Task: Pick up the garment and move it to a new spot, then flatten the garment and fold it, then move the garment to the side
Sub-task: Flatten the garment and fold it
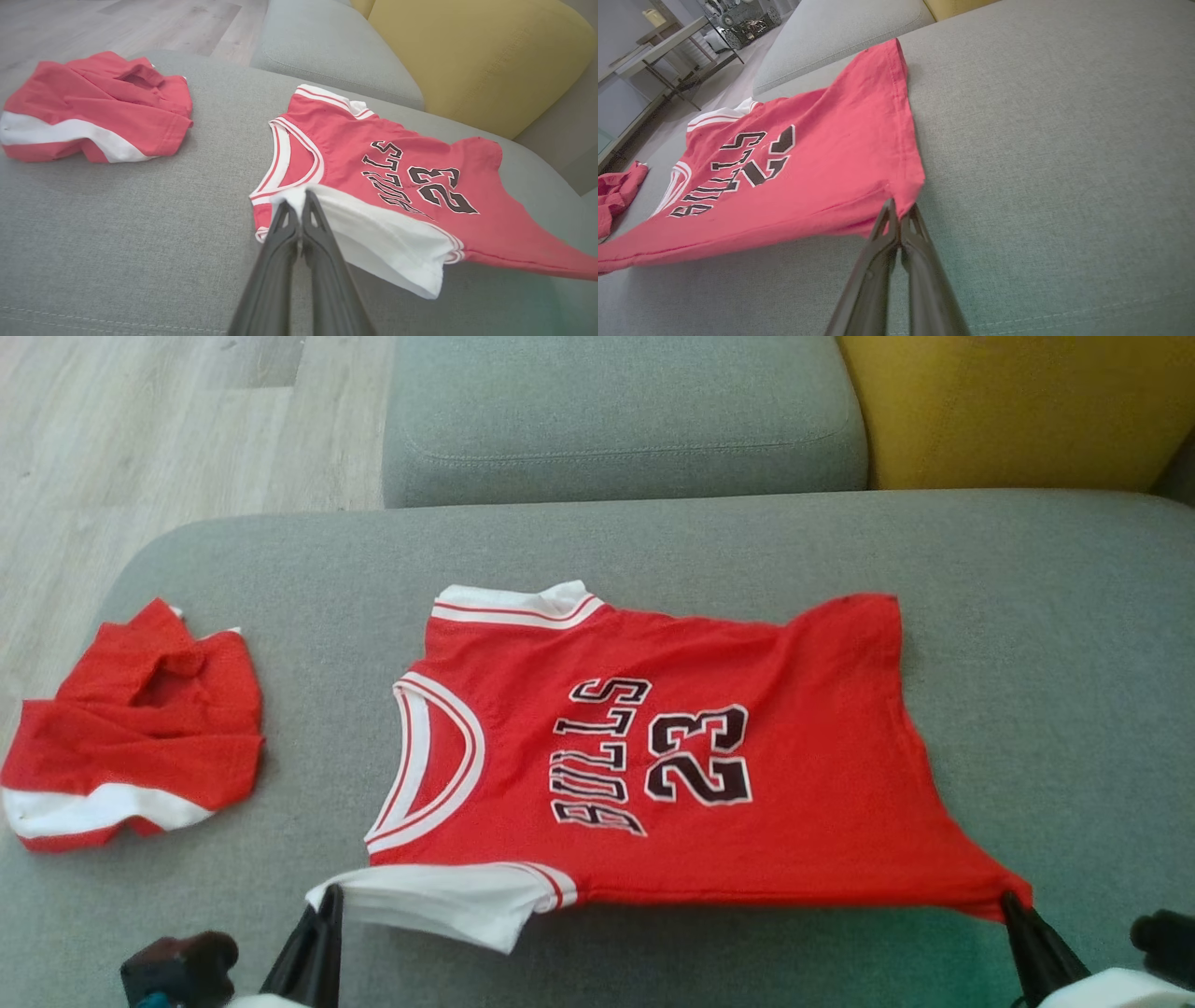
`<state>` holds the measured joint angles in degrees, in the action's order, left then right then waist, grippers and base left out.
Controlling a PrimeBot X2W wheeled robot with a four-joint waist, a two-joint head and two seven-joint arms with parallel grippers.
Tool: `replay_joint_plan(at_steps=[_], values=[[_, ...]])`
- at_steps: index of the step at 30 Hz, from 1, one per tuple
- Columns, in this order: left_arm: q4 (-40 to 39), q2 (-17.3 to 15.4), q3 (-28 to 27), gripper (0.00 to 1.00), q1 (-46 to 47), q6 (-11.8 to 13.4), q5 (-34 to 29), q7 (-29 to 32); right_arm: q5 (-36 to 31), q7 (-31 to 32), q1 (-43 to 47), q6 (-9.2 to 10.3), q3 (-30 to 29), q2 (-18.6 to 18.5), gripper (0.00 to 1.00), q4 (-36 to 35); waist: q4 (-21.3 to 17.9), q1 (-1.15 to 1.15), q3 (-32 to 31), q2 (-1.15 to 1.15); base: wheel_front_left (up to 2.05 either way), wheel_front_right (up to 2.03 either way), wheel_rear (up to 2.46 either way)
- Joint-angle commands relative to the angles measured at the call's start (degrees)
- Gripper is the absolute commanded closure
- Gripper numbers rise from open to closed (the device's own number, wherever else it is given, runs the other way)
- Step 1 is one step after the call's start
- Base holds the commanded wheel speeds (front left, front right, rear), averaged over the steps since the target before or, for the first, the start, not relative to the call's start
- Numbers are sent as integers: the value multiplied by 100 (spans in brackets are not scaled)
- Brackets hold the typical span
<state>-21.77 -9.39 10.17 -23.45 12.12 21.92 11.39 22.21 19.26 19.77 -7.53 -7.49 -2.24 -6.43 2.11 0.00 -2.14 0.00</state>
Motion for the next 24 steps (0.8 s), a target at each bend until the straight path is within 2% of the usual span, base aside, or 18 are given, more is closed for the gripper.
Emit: replay_joint_plan(at_steps=[1,5,14,24], values=[[-212,-15,-202,100,231,27,28,14,20,19,-151,4,86,-66,100,-192,-2,0,1,0,0,0,0],[-31,-53,-187,100,330,-33,103,100,-12,85,-246,4,121,-65,100,-50,2,0,8,0,0,0,0],[1122,-220,-209,100,1478,-712,827,468,-287,384,-1059,4,348,-65,100,596,55,0,188,0,0,0,0],[2604,-96,-298,100,2919,-1154,1411,582,-477,210,-2183,4,338,-74,100,1572,18,0,558,0,0,0,0]])
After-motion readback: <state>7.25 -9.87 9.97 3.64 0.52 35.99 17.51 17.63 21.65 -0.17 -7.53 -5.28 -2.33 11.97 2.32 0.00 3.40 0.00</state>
